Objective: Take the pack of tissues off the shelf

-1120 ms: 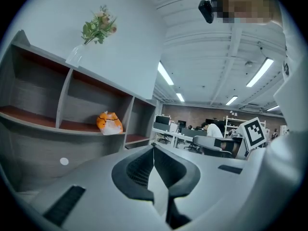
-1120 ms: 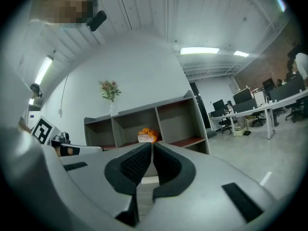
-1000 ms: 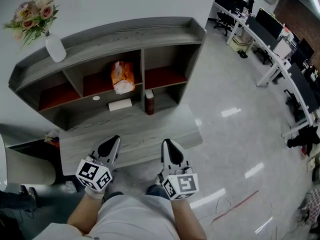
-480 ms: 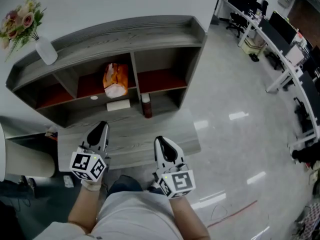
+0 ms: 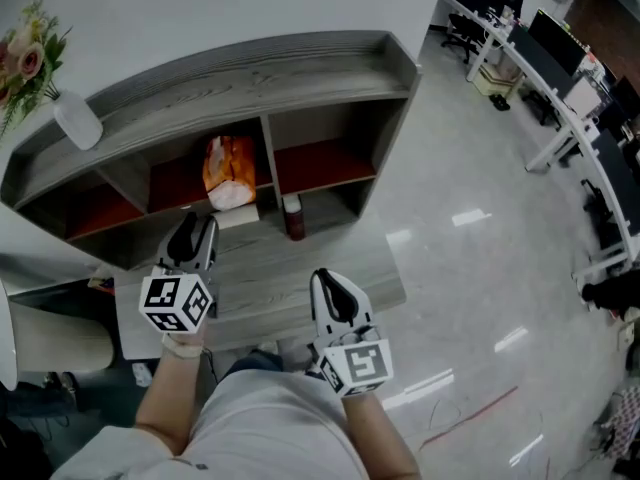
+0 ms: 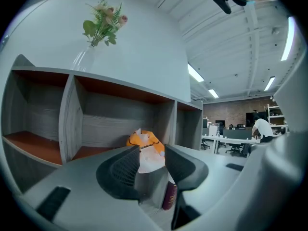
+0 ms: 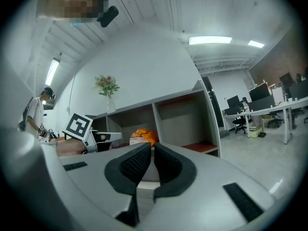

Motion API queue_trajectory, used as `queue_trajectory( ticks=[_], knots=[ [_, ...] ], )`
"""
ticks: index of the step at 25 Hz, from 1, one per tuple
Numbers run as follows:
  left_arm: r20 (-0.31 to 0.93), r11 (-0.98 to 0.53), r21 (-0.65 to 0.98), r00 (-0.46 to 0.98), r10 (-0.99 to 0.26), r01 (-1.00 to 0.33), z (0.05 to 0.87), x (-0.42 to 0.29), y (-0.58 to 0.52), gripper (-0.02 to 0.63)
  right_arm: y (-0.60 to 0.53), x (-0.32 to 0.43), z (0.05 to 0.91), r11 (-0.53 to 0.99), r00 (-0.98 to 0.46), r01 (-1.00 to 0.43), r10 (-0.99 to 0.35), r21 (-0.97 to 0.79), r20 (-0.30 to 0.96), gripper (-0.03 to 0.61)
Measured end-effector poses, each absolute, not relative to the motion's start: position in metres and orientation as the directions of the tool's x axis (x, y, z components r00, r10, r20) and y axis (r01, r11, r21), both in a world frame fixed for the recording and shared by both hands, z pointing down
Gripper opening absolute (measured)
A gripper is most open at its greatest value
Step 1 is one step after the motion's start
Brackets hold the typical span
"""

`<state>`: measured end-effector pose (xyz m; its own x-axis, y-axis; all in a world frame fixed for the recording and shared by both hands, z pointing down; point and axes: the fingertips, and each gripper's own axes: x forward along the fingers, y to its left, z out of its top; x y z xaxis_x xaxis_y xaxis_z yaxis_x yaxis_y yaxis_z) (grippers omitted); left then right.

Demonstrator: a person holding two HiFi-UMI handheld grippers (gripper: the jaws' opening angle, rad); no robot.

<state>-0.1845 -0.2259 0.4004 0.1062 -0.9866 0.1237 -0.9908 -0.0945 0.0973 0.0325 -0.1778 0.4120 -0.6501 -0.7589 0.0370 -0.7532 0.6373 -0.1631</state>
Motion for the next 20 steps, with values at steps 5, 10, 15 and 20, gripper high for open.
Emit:
queue_trajectory(
  ticks=[5, 10, 15, 20],
  knots=[
    [0.138, -0.130, 0.094, 0.142, -0.980, -0.987, 0.403, -0.199, -0.265, 0.156, -0.195, 0.030, 0.409, 0.578, -0.590, -0.802, -0.806, -0.153, 0.045, 0.025],
    [0.156, -0.157, 0.084, 0.169, -0.973, -0.984, 0.412, -0.203, -0.296, 0.160, -0.206, 0.036, 0.413, 0.517, -0.529, -0.842, -0.847, -0.151, 0.053, 0.025],
    [0.166, -0.164, 0.080, 0.175, -0.970, -0.983, 0.419, -0.205, -0.312, 0.158, -0.213, 0.039, 0.414, 0.479, -0.492, -0.865, -0.869, -0.145, 0.062, 0.025],
    [0.165, -0.177, 0.073, 0.186, -0.969, -0.982, 0.422, -0.205, -0.318, 0.115, -0.218, 0.035, 0.415, 0.469, -0.481, -0.872, -0.874, -0.143, 0.067, 0.025]
  ],
)
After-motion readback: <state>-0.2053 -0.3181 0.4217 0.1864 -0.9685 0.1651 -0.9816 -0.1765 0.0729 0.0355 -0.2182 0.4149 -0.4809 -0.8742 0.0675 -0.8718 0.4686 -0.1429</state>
